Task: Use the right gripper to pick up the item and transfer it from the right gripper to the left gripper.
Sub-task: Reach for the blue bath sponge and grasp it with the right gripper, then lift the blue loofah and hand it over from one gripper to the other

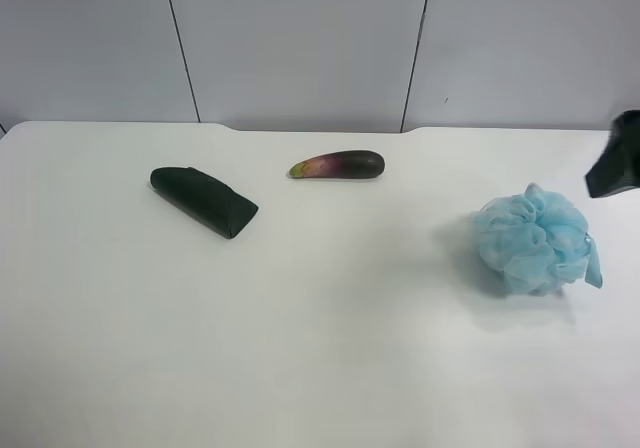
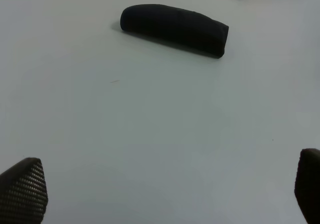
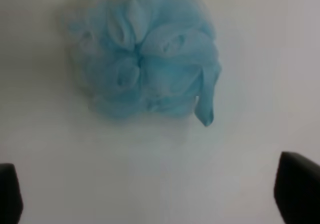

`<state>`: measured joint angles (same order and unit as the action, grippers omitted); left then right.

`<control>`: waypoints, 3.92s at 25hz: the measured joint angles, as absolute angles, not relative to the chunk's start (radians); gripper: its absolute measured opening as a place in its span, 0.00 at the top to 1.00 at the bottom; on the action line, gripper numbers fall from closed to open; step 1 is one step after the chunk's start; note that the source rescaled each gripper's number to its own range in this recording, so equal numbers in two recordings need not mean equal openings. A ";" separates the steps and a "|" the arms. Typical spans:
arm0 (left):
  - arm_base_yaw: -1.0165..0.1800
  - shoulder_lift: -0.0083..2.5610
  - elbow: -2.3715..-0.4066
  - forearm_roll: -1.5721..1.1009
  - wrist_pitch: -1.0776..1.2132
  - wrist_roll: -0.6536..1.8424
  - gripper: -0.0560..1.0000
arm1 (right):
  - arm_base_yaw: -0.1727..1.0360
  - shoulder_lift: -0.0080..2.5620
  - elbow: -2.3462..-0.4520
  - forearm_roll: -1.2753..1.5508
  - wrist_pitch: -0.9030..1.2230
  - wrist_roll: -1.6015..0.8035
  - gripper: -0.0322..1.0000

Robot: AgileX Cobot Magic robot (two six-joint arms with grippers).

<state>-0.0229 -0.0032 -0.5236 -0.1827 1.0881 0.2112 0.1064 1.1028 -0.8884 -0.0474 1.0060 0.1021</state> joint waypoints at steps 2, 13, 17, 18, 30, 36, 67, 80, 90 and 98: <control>-0.023 -0.003 -0.524 -0.183 1.088 0.211 0.00 | 0.106 1.213 -0.891 -0.046 0.950 0.082 0.00; -0.023 -0.003 -0.524 -0.183 1.088 0.211 0.00 | 0.106 1.634 -0.891 -0.059 0.675 0.061 0.00; -0.023 -0.003 -0.524 -0.183 1.088 0.211 0.00 | 0.106 1.748 -0.892 -0.074 0.601 0.061 0.02; -0.023 -0.003 -0.524 -0.183 1.088 0.211 0.00 | 0.106 1.772 -0.892 -0.075 0.592 0.061 0.06; -0.023 -0.003 -0.524 -0.183 1.088 0.211 0.00 | 0.106 1.723 -0.915 -0.070 0.676 0.060 0.60; -0.023 -0.003 -0.524 -0.183 1.067 0.211 0.00 | 0.106 1.574 -0.965 0.010 0.797 0.000 0.67; -0.242 0.397 -0.630 -0.450 0.989 0.518 0.00 | 0.551 1.422 -0.968 0.469 0.878 -0.600 0.94; -0.589 0.708 -0.647 -0.451 0.856 0.609 0.00 | 0.624 1.422 -0.968 0.673 0.873 -0.817 0.96; -0.678 0.892 -0.647 -0.461 0.719 0.642 0.00 | 0.624 1.422 -0.968 0.843 0.937 -0.982 0.96; -0.678 0.951 -0.672 -0.586 0.664 0.759 0.00 | 0.624 1.422 -0.968 0.927 0.947 -1.055 0.96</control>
<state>-0.6784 0.9509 -0.6721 -0.5863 0.6645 0.7591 0.6244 1.4224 -0.9683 0.9269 0.9474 -1.0546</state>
